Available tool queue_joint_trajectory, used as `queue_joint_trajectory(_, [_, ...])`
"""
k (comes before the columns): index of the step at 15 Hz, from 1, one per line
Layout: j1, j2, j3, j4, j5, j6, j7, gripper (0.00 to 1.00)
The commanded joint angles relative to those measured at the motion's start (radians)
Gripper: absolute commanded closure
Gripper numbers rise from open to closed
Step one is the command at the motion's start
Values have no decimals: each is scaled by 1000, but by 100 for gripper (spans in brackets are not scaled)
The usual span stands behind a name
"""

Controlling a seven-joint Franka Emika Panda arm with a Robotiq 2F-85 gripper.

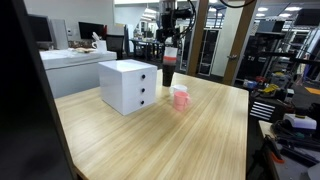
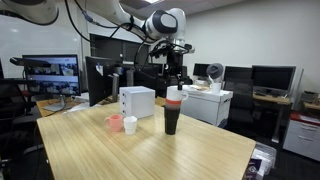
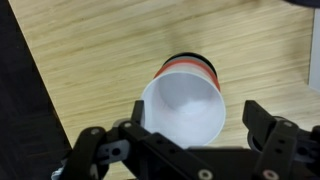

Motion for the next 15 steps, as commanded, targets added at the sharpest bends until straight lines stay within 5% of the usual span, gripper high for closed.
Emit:
queue_joint_trajectory(1, [-13,-14,8,10,30,-39,1,0])
queue_joint_trajectory(15, [-33,-15,11,10,38,-31,-28,0])
